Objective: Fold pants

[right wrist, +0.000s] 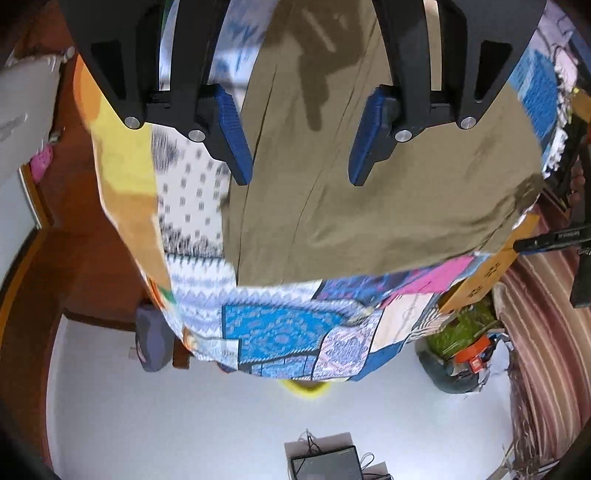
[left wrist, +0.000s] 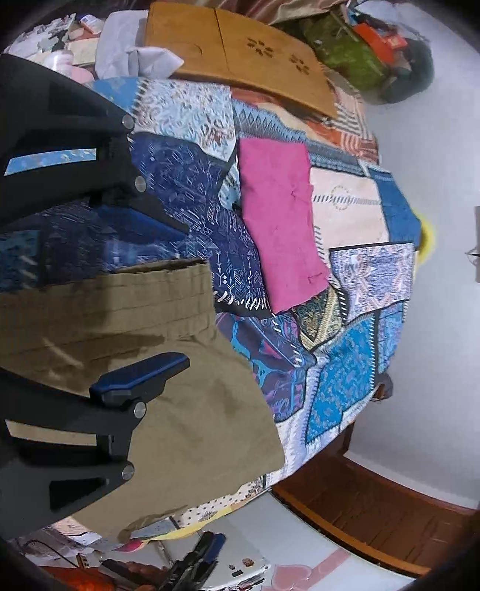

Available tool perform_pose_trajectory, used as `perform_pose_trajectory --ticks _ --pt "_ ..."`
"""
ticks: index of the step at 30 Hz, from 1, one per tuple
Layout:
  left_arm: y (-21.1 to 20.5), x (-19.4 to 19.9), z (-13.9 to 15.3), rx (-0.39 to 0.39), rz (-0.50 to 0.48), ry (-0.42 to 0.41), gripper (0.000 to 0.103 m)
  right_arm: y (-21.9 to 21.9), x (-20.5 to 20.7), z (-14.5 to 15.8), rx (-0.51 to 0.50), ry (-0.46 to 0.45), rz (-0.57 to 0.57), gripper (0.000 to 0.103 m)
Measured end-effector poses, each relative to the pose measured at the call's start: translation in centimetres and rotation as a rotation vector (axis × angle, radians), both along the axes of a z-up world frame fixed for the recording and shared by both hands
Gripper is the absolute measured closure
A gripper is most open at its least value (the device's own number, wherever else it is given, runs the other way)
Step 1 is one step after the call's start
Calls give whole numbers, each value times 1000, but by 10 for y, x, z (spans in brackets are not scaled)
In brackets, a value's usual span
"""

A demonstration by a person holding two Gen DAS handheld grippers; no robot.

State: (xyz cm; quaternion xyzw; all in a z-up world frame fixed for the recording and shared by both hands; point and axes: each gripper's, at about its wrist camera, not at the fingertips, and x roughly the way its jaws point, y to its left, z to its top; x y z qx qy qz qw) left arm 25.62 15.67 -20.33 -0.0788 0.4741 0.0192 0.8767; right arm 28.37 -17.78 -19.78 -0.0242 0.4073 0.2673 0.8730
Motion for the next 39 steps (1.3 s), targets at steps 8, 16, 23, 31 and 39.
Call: perform_pose_trajectory --ticks 8,16,23,31,39 --pt "6 32 -32 -67 -25 63 40 20 83 -22 -1 25 12 53" --pt "11 35 -42 -61 -19 48 47 34 142 -61 -38 66 -2 60" --pt "14 42 -46 -36 42 61 47 38 157 -74 -95 113 -35 76" --pt "-15 22 15 51 -37 -62 46 45 112 -14 -35 75 52 49" --pt "-51 34 -2 -21 -105 7 45 104 60 8 82 115 208 30"
